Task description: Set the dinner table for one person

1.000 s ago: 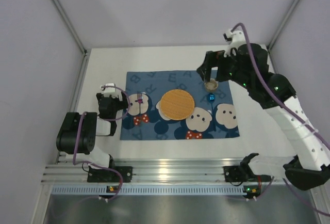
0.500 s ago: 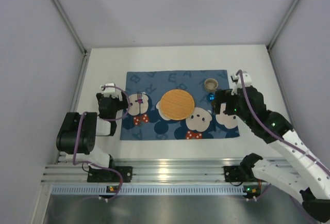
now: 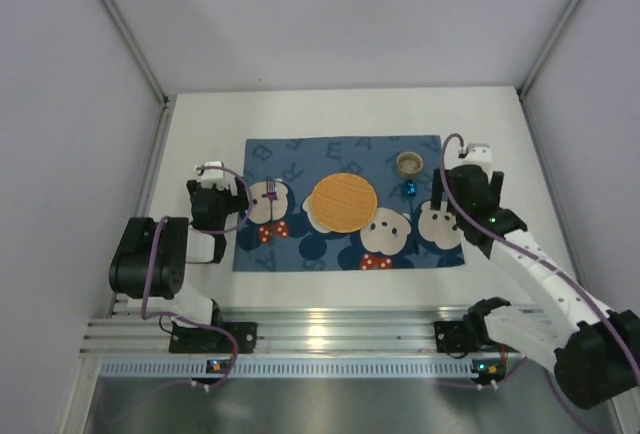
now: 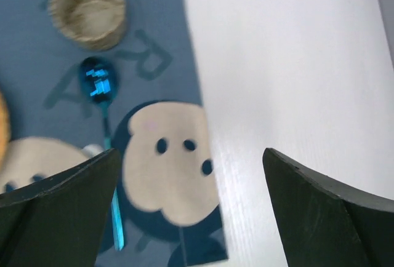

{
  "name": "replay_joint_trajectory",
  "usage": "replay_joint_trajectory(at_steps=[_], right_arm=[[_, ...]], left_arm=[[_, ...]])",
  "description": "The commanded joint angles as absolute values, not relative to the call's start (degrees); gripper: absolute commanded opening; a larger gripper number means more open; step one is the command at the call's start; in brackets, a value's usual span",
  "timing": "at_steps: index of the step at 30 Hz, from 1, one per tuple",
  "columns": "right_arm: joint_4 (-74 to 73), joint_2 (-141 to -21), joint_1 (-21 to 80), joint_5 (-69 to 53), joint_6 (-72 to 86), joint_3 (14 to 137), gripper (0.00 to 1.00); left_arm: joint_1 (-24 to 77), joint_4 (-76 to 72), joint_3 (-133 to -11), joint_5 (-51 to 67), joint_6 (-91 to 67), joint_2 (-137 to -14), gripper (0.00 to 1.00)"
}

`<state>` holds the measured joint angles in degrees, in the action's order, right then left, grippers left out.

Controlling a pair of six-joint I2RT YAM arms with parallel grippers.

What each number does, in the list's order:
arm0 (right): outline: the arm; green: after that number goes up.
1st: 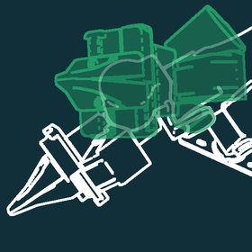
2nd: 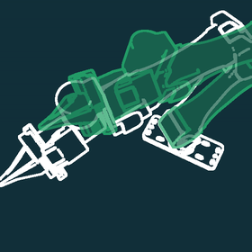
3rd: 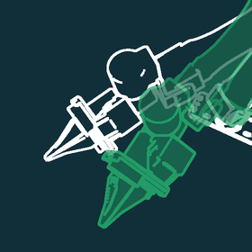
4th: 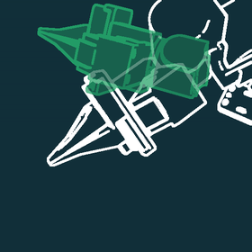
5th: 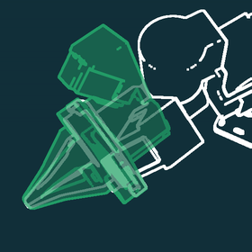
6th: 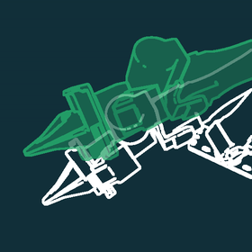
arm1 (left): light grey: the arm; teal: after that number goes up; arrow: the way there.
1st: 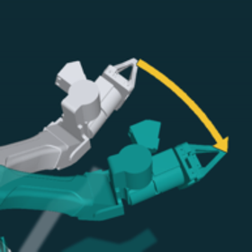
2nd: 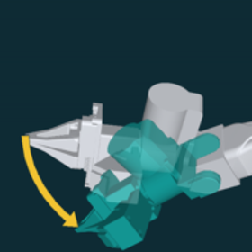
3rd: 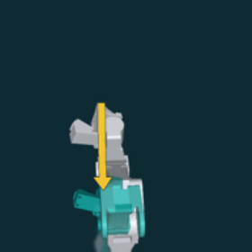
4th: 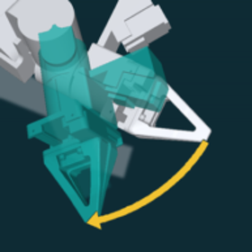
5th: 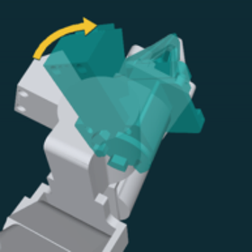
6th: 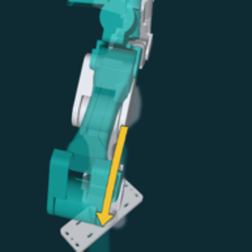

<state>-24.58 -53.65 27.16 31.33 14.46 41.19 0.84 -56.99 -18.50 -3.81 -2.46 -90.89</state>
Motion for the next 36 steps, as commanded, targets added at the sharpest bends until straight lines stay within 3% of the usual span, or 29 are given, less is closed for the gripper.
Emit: replay_joint_trajectory(at_steps=[1,3,8,16,22,27,34,36], right_arm=[[-9.8,-56.4,14.4,23.8,7.8,37.0,1.00],[-0.5,-57.0,7.7,18.8,7.4,32.4,1.00],[16.2,-61.9,5.6,21.2,7.1,27.3,1.00],[51.9,-73.6,0.4,9.0,3.9,17.8,0.98],[61.2,-75.8,0.4,4.1,1.5,13.8,1.00],[73.4,-82.4,0.4,8.1,2.3,10.8,1.00],[68.5,-82.9,0.6,8.7,1.9,13.4,1.00],[65.9,-83.1,0.8,3.5,-1.0,14.8,1.00]], left_arm=[[0.6,-61.8,-18.5,-2.8,-2.8,-89.9,0.98],[0.5,-61.7,-18.5,-2.7,-2.8,-90.0,0.98],[0.5,-61.9,-18.5,-2.8,-2.7,-89.9,0.99],[0.6,-61.9,-18.5,-2.7,-2.8,-89.9,0.98],[0.5,-61.9,-18.5,-2.8,-2.9,-89.9,0.98],[0.6,-62.0,-18.4,-2.8,-2.8,-89.9,0.98],[0.5,-62.0,-18.5,-2.8,-2.8,-89.9,0.98],[0.6,-61.9,-18.5,-2.8,-2.8,-89.9,0.98]])
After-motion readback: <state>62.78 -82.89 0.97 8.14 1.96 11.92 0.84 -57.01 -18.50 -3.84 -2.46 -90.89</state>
